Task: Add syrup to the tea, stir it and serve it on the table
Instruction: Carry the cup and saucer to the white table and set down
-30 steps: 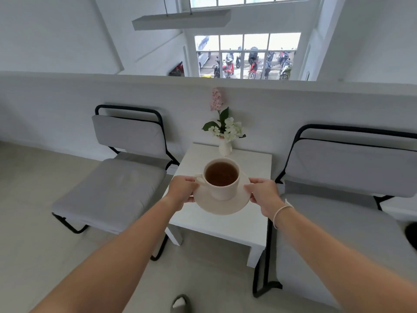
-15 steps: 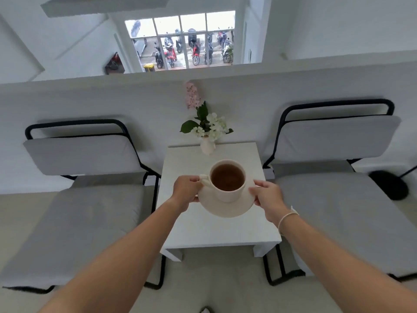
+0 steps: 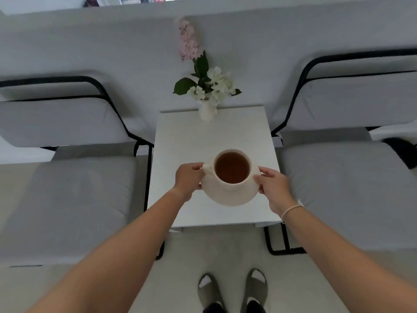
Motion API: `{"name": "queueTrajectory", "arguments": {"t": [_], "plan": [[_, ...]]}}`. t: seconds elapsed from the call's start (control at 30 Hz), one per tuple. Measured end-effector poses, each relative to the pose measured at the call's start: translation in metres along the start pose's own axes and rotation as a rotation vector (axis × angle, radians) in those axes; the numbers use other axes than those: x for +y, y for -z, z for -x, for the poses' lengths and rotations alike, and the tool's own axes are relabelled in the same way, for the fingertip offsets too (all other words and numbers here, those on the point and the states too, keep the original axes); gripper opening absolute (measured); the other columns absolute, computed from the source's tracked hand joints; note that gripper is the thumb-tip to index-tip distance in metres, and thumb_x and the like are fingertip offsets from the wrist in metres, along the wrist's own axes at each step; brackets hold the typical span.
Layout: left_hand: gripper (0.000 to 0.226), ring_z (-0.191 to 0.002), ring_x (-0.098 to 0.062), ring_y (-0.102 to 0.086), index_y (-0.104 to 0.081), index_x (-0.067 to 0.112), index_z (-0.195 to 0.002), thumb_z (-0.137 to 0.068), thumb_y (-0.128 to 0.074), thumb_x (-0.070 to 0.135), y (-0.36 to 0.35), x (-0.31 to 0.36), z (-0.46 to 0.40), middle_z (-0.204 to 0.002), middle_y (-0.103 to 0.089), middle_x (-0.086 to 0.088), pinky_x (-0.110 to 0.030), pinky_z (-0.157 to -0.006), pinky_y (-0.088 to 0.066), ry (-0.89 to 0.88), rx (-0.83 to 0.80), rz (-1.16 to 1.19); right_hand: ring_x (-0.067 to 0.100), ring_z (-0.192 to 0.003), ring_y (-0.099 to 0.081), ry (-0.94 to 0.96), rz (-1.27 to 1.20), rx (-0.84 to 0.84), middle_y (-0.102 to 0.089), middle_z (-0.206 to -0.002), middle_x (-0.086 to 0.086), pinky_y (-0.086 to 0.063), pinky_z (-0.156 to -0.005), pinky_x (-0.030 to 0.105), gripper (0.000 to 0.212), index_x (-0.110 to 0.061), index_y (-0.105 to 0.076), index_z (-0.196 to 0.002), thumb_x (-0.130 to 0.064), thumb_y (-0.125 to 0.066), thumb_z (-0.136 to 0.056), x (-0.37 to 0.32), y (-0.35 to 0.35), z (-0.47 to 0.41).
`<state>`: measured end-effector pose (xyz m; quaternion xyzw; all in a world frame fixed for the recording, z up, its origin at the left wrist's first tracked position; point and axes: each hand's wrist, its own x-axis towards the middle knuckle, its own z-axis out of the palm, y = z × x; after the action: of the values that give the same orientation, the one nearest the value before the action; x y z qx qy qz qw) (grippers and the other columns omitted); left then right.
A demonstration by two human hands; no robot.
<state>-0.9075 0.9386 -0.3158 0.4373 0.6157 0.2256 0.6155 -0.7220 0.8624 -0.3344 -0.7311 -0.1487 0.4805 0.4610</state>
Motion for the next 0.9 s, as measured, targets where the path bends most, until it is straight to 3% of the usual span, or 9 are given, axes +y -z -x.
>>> {"name": "queueTrajectory", "arguments": {"t": [0.2, 0.53, 0.73, 0.9], "plan": [[0.029, -0.083, -0.025, -0.060, -0.075, 0.019, -0.085, -0.081, -0.053, 0.000, -0.005, -0.045, -0.042, -0.091, -0.069, -0.009, -0.039, -0.074, -0.057, 0.055, 0.056, 0.027, 0.015, -0.065, -0.048, 0.018, 0.075, -0.053, -0.062, -0.078, 0.001, -0.039, -0.055, 0.024, 0.034, -0.016, -0.064, -0.113, 0.001, -0.055, -0.085, 0.034, -0.014, -0.048], [0.035, -0.080, -0.024, -0.056, -0.075, 0.026, -0.079, -0.081, -0.051, 0.000, -0.003, -0.117, -0.102, -0.087, -0.067, -0.008, -0.042, -0.075, -0.057, 0.125, 0.150, 0.067, 0.016, -0.062, -0.042, 0.019, 0.172, -0.104, -0.051, -0.065, -0.001, -0.037, -0.064, 0.030, 0.032, -0.022, -0.071, -0.096, 0.001, -0.056, -0.079, 0.095, -0.051, -0.116], [0.035, -0.082, -0.024, -0.058, -0.074, 0.024, -0.083, -0.082, -0.049, -0.001, -0.002, -0.145, -0.122, -0.089, -0.068, -0.007, -0.038, -0.072, -0.055, 0.165, 0.181, 0.087, 0.018, -0.067, -0.044, 0.004, 0.194, -0.096, -0.051, -0.064, -0.003, -0.038, -0.067, 0.031, 0.031, -0.027, -0.070, -0.091, 0.000, -0.058, -0.080, 0.127, -0.066, -0.136], [0.033, -0.084, -0.025, -0.059, -0.073, 0.020, -0.090, -0.083, -0.049, -0.001, -0.001, -0.161, -0.133, -0.093, -0.068, -0.008, -0.034, -0.067, -0.055, 0.178, 0.191, 0.079, 0.016, -0.063, -0.041, 0.015, 0.215, -0.094, -0.046, -0.060, -0.004, -0.038, -0.065, 0.032, 0.039, -0.037, -0.065, -0.073, 0.001, -0.058, -0.080, 0.141, -0.073, -0.144]]}}
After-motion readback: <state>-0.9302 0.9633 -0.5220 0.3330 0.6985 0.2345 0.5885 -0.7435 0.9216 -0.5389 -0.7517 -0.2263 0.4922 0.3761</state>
